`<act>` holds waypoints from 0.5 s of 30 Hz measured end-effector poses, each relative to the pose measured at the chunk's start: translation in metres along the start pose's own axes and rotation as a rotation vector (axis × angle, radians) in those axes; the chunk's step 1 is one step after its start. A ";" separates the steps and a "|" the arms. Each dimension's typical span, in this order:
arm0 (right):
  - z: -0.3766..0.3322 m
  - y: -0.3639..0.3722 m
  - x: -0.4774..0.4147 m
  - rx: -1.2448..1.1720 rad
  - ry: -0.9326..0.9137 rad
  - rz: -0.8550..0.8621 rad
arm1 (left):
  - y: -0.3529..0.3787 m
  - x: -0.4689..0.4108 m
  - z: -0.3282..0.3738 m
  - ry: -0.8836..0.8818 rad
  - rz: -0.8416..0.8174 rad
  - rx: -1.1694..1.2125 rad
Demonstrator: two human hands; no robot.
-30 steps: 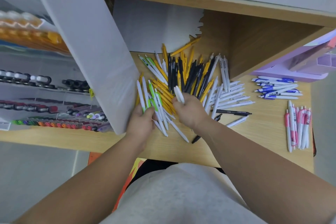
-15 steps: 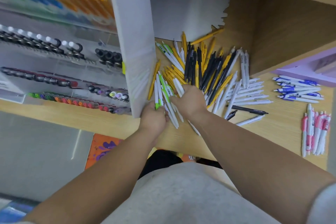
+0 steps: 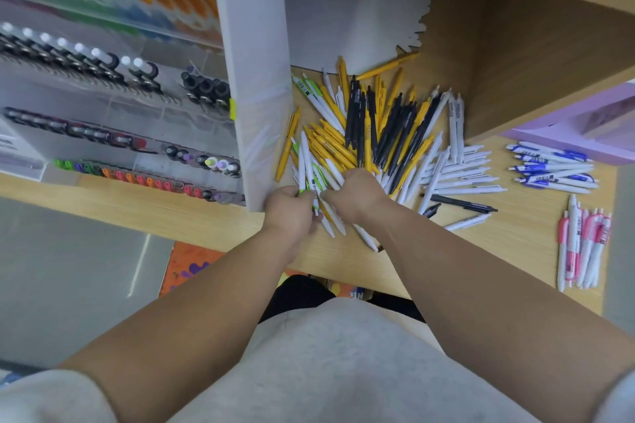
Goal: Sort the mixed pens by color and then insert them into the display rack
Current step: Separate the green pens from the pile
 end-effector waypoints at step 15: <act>0.020 0.007 0.015 -0.429 0.042 -0.173 | 0.013 0.009 0.002 0.008 -0.156 0.048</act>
Point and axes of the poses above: each hand's wrist, its own x-axis away from the middle knuckle, its own y-axis out of the palm, z = x × y, the point moved 9 cm from there along -x, towards the middle knuckle, and after that the axes turned 10 degrees about y, right-handed, at the moved point
